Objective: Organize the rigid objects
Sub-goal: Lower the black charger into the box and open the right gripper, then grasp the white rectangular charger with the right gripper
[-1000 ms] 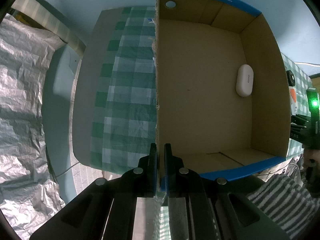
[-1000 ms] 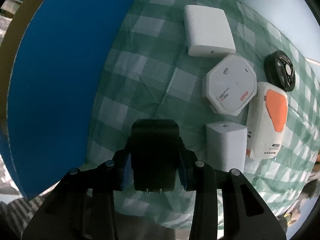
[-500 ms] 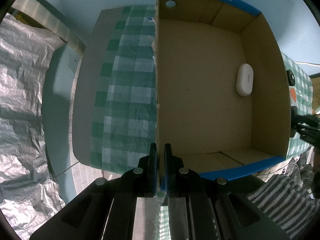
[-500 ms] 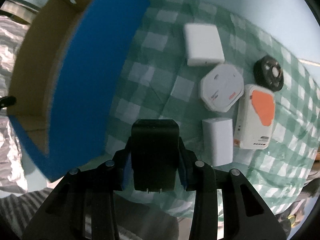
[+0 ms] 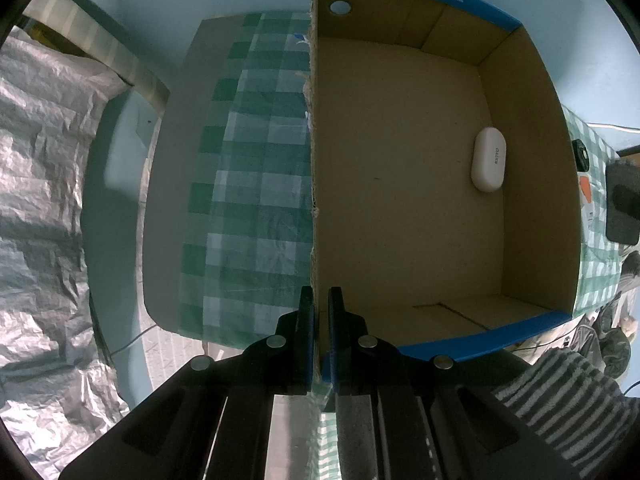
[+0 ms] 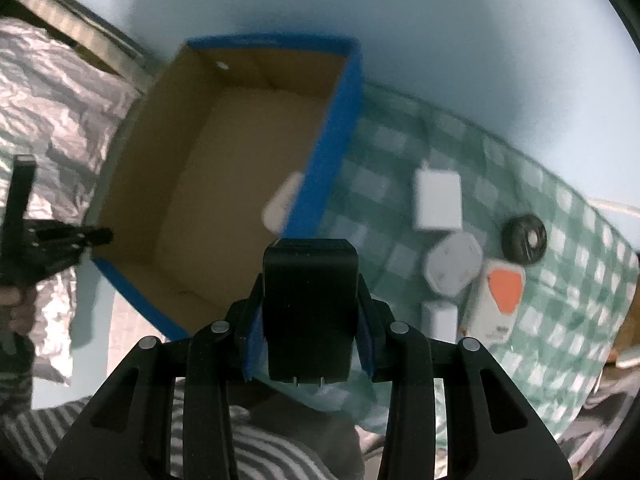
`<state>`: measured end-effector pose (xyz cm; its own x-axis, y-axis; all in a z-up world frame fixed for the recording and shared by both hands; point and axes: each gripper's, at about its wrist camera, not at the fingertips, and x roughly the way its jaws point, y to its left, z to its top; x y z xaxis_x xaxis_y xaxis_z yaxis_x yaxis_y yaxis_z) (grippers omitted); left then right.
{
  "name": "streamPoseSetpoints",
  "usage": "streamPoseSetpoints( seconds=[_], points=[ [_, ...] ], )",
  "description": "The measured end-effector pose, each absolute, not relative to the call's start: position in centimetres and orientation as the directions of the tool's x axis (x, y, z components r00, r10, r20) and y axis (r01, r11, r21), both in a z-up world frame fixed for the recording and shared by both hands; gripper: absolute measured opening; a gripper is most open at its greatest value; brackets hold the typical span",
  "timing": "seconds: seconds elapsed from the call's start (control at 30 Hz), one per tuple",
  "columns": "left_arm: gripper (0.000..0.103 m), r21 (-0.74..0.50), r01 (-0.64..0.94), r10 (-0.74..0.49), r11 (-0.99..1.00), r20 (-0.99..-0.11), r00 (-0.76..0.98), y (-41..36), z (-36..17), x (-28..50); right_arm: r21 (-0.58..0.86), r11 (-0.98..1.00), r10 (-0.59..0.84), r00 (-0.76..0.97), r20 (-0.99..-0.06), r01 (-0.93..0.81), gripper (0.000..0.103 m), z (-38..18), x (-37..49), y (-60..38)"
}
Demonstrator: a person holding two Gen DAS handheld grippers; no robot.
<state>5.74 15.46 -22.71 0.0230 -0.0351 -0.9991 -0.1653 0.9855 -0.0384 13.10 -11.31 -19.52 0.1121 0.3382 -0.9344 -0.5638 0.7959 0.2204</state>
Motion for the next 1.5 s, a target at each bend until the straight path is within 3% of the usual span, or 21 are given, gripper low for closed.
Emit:
streamPoseSetpoints(
  seconds=[0.23, 0.83, 1.2, 1.5],
  points=[
    [0.006, -0.042, -0.165, -0.038, 0.985, -0.999, 0.025, 15.6, -22.8, 5.6, 0.217, 0.757, 0.349, 0.100, -0.932, -0.617, 0.037, -18.1, 13.0, -7.3],
    [0.006, -0.045, -0.156, -0.043, 0.987, -0.999, 0.019, 15.5, -22.9, 5.4, 0.185, 0.750, 0.245, 0.007, -0.969, -0.635, 0.037, -24.3, 12.7, -3.3],
    [0.008, -0.030, -0.142, -0.029, 0.989, -1.000, 0.008, 15.4, -23.1, 5.6, 0.147, 0.753, 0.256, 0.080, -0.963, -0.641, 0.038, -22.9, 12.4, -3.5],
    [0.008, -0.033, -0.150, -0.033, 0.988, -0.999, 0.001, 15.5, -23.1, 5.6, 0.161, 0.781, 0.304, 0.141, -0.942, -0.604, 0.061, -20.5, 13.2, -6.6]
  ],
)
